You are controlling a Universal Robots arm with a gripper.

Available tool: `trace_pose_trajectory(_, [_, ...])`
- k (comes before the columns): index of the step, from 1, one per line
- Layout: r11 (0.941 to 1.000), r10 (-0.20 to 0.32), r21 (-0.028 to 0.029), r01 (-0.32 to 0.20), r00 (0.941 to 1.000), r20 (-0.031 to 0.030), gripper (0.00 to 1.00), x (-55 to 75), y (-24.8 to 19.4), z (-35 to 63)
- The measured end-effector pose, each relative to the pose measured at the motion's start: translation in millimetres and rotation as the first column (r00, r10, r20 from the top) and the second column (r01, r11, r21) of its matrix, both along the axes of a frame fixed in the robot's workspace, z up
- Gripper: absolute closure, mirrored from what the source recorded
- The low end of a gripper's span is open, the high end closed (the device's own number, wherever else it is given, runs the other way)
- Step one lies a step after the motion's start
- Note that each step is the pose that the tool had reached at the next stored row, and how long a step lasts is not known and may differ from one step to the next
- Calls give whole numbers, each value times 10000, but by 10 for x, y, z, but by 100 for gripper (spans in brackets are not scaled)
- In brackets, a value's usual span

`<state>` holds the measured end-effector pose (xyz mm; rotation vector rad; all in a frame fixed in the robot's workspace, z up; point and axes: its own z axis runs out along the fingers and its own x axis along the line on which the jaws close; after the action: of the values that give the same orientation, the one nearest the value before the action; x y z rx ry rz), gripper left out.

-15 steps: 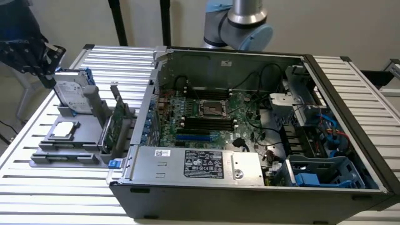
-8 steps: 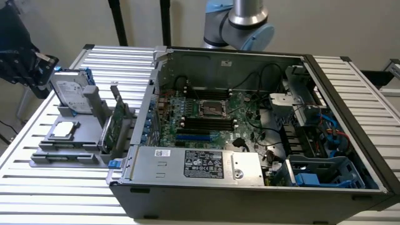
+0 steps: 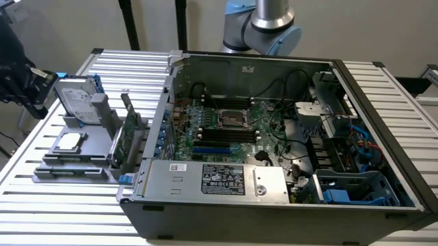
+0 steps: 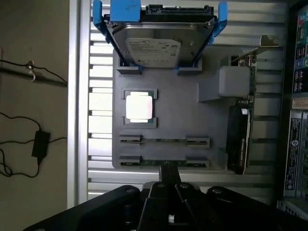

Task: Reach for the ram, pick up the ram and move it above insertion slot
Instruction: 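Reach for the ram, then pick up the ram and move it above insertion slot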

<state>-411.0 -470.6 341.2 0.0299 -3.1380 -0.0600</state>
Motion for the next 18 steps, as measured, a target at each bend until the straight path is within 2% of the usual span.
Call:
trace_pose_trajectory(3, [10000, 86, 0, -86, 10000, -9, 89, 1, -5, 0])
trace_pose_trajectory(6, [9981, 613, 0, -613, 9981, -8, 89, 1, -5, 0])
trace_pose_trajectory(9, [9933, 1151, 0, -1151, 9933, -9, 89, 1, -5, 0])
trace_pose_trajectory(14, [9787, 2054, 0, -2054, 9787, -9, 89, 1, -5, 0])
trace_pose_trajectory(18, [9613, 2753, 0, -2753, 9613, -8, 89, 2, -5, 0])
